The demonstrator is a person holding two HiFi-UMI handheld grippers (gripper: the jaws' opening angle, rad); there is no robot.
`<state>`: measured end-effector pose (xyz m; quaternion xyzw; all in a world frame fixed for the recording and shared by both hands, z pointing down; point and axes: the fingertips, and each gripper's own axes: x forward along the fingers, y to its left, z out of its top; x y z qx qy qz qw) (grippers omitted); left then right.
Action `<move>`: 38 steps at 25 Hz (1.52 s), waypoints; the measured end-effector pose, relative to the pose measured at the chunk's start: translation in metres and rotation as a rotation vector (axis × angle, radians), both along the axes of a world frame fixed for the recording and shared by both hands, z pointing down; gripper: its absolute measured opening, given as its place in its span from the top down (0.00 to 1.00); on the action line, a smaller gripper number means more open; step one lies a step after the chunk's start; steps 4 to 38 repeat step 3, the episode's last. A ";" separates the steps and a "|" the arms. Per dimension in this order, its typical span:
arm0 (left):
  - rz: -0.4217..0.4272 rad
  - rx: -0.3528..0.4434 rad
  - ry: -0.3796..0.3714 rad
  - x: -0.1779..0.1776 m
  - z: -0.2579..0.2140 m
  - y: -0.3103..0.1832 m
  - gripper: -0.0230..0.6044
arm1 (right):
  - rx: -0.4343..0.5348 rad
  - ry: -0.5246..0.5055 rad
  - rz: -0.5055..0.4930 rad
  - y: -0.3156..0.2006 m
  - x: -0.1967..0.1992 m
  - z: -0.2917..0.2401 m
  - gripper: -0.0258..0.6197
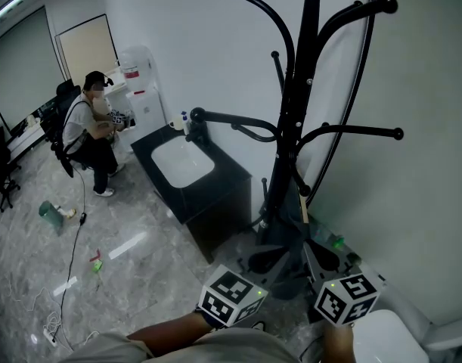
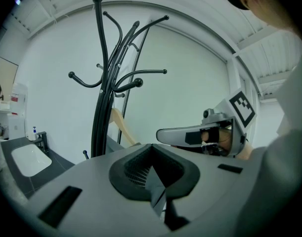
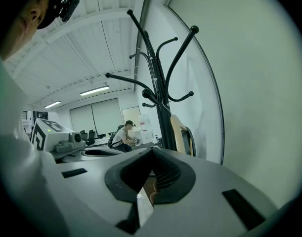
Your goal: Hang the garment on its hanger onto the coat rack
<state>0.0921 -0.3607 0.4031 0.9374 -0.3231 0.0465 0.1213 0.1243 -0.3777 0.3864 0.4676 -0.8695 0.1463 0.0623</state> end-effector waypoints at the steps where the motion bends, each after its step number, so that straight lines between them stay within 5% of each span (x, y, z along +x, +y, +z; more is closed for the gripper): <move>1: 0.000 0.000 0.000 0.001 0.000 0.002 0.96 | -0.001 0.000 0.000 0.001 0.001 0.000 0.94; 38: -0.002 -0.001 0.002 0.002 0.000 0.005 0.96 | -0.001 0.000 0.001 0.004 0.002 0.000 0.94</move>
